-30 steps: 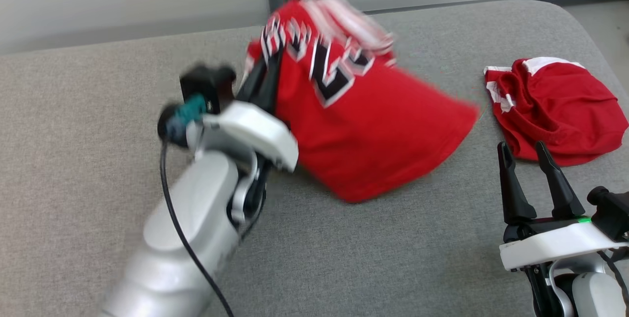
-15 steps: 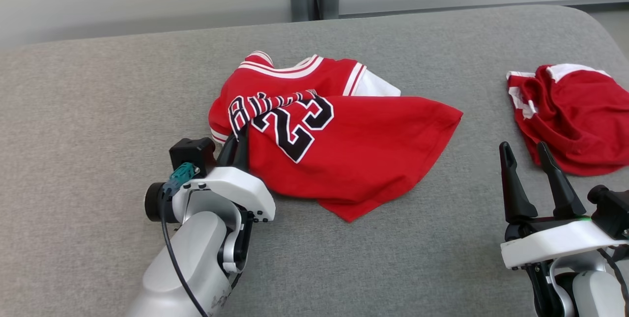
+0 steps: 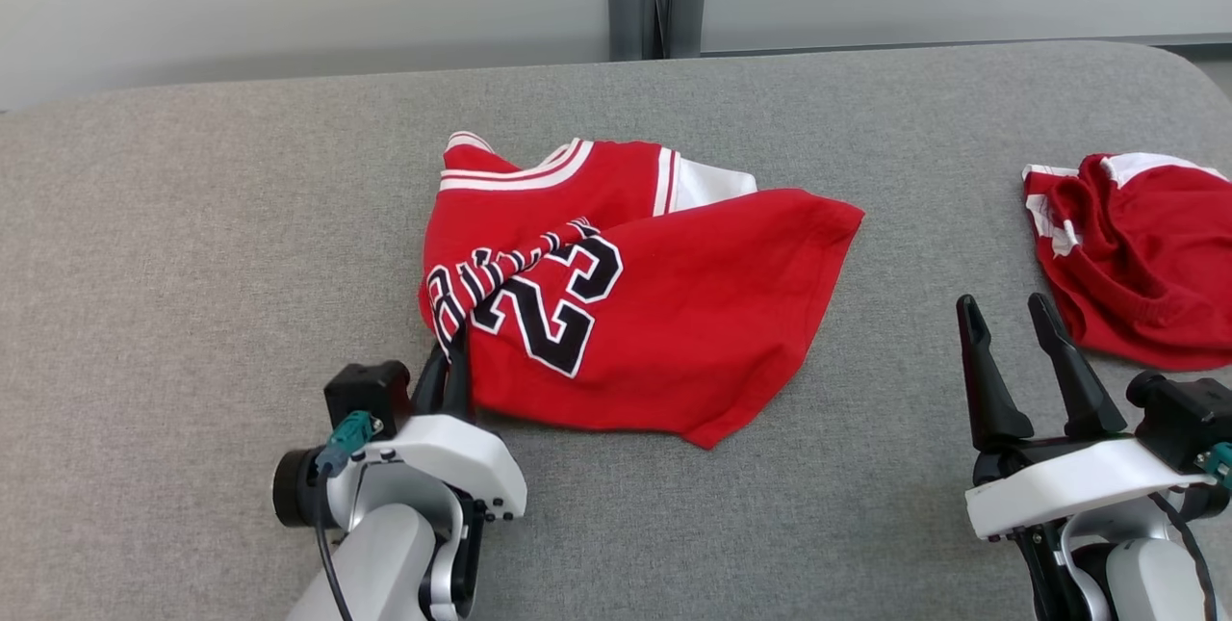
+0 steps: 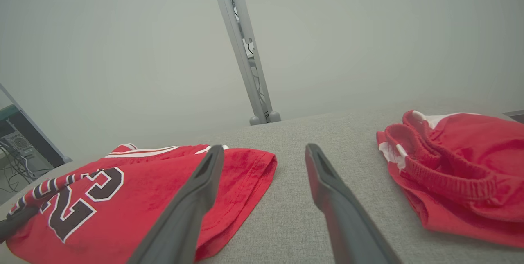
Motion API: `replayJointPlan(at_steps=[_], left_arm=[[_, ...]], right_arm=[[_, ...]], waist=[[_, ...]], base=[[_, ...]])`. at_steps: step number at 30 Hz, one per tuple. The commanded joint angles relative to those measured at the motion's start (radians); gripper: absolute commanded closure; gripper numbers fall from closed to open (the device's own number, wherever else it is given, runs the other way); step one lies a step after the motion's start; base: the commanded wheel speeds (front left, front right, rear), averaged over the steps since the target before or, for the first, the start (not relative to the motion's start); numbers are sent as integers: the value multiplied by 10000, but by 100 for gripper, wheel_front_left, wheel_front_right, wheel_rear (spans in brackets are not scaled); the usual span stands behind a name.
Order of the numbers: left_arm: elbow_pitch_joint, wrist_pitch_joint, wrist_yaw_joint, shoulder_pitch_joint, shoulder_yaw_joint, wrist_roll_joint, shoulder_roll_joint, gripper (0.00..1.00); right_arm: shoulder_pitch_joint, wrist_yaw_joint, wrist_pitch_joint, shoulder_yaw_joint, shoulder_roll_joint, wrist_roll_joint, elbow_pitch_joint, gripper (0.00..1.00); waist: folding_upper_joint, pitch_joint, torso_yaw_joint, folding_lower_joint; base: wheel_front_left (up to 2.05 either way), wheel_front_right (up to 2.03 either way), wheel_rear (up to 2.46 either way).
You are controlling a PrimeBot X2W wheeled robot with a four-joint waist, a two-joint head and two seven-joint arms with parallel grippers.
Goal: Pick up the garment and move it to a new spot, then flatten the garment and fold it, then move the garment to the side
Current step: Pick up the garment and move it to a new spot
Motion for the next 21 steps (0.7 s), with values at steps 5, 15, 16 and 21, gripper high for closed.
replayJointPlan(at_steps=[5, 15, 16, 21], left_arm=[[178, -55, -48, 300, -233, 93, 28, 0], [-626, -54, -79, 713, 321, 76, 298, 0], [-798, -50, -43, 804, 467, 76, 383, 0], [-1346, -47, 81, 1047, 1095, 25, 906, 0]], right_arm=[[19, 1, 21, 15, -49, 12, 101, 0], [248, 1, 79, -118, -48, -88, 84, 0], [275, 1, 83, -122, -49, -85, 75, 0], [372, 1, 135, -151, -49, -107, 14, 0]], waist=[[-1, -84, -12, 0], [-1, -401, 169, 0], [-1, -422, 179, 0], [-1, -504, 154, 0]], base=[[0, 0, 0], [0, 0, 0], [0, 0, 0], [0, 0, 0]])
